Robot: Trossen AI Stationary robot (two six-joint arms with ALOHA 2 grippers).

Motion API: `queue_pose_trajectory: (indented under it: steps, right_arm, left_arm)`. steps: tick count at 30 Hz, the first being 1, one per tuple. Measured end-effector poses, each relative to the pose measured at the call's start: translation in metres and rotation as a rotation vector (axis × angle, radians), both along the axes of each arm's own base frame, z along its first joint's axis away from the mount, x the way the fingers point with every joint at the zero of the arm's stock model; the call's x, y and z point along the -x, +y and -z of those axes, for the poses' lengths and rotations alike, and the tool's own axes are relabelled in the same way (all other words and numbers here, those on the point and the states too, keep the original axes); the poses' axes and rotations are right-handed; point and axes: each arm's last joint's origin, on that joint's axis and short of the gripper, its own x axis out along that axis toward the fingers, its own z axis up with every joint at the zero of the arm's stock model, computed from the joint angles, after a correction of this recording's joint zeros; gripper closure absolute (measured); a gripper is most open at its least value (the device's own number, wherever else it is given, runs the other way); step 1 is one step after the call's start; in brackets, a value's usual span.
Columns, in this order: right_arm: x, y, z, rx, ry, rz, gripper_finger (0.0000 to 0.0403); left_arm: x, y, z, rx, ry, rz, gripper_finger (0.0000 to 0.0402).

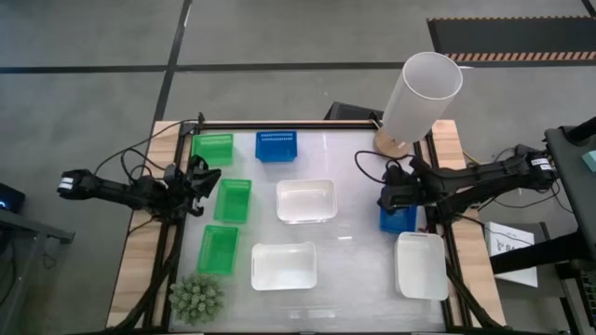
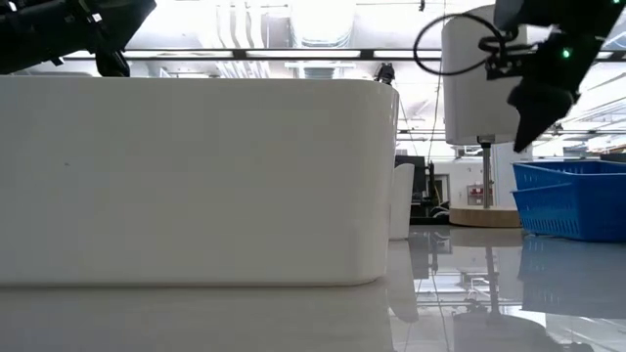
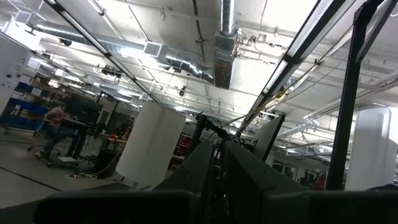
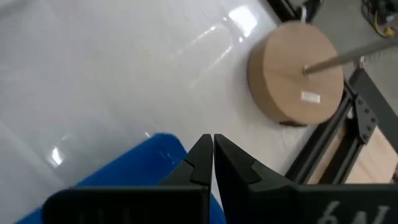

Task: Stack baskets by color
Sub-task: Stack the middle blue bin on the bottom blue bin, then stack the bottom right white bin on the top white bin

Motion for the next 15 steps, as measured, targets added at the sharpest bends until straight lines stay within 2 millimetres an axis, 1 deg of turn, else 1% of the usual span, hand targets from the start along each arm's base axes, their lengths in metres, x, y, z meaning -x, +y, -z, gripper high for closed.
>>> queue_pose_trajectory:
  steps: [5, 8, 10, 15]
  right_arm:
    - [0.001, 0.001, 0.02, -0.056, -0.016, 0.002, 0.0394]
    - [0.001, 0.001, 0.023, -0.057, -0.013, 0.0, 0.0394]
    - [0.001, 0.001, 0.019, -0.055, -0.01, -0.002, 0.0394]
    - [-0.011, 0.003, -0.008, -0.037, -0.1, -0.025, 0.0394]
  left_arm:
    - [0.0, 0.0, 0.0, 0.001, -0.002, 0.0, 0.0373]
    - [0.0, 0.0, -0.001, 0.002, -0.006, 0.001, 0.0373]
    - [0.0, 0.0, -0.001, 0.016, -0.007, 0.009, 0.0373]
    - [-0.001, 0.0, 0.0, 0.021, -0.002, 0.013, 0.0373]
